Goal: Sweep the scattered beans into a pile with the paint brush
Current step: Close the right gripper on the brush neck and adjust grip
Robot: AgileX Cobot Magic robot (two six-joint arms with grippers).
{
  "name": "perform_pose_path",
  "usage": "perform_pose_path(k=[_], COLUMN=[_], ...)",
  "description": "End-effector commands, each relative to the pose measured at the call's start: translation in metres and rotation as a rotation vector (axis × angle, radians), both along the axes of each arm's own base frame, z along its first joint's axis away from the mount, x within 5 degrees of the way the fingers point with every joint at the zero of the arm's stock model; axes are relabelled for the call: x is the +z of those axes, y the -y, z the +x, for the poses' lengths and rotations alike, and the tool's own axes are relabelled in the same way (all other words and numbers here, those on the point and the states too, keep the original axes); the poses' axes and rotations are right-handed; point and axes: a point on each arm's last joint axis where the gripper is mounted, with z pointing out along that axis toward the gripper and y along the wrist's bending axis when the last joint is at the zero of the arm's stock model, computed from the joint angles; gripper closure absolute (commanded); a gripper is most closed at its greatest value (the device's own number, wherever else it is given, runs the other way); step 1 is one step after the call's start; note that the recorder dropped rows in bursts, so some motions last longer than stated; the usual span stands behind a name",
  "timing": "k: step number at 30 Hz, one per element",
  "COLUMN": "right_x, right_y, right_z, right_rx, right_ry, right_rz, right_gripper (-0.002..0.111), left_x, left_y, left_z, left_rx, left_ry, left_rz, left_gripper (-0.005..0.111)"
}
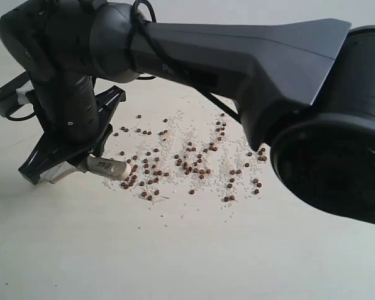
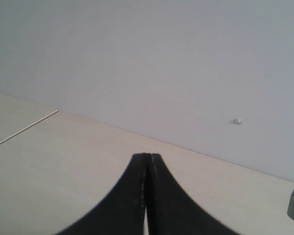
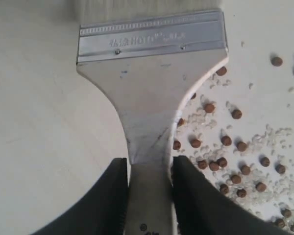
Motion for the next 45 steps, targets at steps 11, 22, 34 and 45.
perform_pose_path(k=[11, 22, 34, 45], right_x=[0.002, 0.002, -0.004, -0.021], right_y=[-0.001, -0.002, -0.002, -0.004], right_z=[-0.002, -0.003, -0.003, -0.003], right_rx=[-0.006, -0.014, -0.018, -0.020], right_ry=[-0.014, -0.030, -0.037, -0.062], right_rz=[0.018, 0.028, 0.018, -0.008], right_gripper=[0.108, 0.108, 0.108, 0.108], left_x=[-0.001, -0.001, -0.001, -0.001], left_y=[0.000, 0.000, 0.000, 0.000], left_z=[0.000, 0.000, 0.000, 0.000], left_rx=[0.000, 0.000, 0.000, 0.000], left_ry=[0.001, 0.001, 0.001, 0.001], left_rz=[-0.005, -0.005, -0.005, -0.005], left_gripper=[0.107, 0.107, 0.107, 0.107])
